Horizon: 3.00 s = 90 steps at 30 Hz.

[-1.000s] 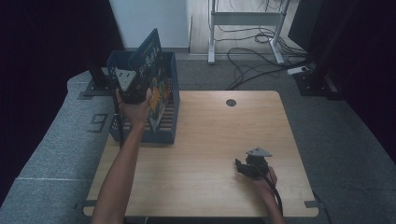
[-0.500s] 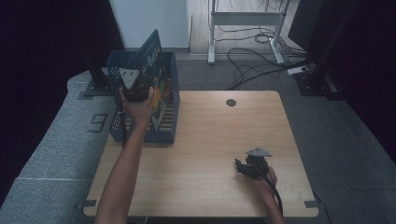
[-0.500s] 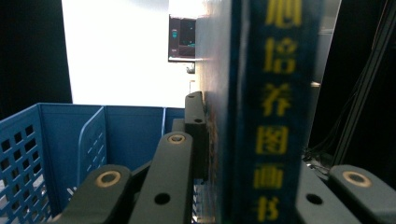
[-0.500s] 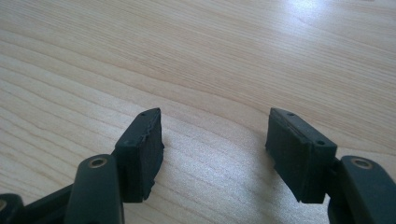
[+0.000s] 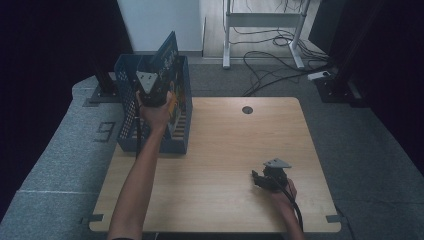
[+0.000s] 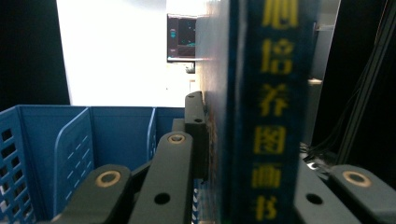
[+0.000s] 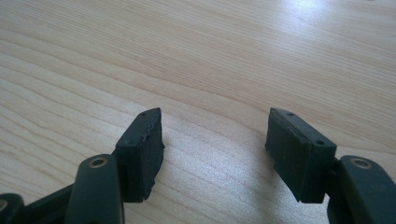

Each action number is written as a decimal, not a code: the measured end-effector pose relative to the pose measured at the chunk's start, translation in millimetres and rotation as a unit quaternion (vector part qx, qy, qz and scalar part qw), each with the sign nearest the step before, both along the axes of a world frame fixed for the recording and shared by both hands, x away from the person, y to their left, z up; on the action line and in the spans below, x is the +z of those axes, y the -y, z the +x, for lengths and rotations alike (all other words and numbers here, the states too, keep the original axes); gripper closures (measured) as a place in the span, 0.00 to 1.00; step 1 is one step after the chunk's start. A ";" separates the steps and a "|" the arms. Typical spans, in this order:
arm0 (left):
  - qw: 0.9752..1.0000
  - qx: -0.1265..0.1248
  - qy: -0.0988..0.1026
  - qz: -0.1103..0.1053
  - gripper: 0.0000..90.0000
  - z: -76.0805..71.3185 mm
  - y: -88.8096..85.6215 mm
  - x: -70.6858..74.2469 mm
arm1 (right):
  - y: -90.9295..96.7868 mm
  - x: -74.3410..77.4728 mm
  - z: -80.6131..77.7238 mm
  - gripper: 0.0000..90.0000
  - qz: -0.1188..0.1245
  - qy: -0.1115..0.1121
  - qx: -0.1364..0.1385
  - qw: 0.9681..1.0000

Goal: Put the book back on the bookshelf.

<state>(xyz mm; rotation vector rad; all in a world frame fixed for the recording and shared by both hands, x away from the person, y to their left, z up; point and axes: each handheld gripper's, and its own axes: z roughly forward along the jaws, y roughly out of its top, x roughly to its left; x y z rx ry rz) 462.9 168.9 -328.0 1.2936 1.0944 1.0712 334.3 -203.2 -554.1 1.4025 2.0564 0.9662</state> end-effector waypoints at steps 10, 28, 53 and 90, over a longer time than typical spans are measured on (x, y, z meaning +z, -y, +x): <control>1.000 -0.009 0.013 -0.008 0.92 8.7 3.7 -13.4 | -0.2 0.1 -0.5 0.40 0.000 0.000 -0.001 1.000; 1.000 -0.009 0.003 0.000 0.92 12.5 6.9 -41.4 | -0.3 0.1 -1.0 0.40 -0.001 0.000 -0.001 1.000; 0.998 -0.038 -0.041 0.023 0.85 -7.1 12.6 -91.0 | -1.4 0.4 -3.1 0.41 -0.005 0.001 0.000 1.000; 0.995 -0.039 -0.054 0.076 0.83 -16.2 17.8 -90.2 | -0.5 0.3 -2.3 0.41 0.001 -0.002 -0.001 1.000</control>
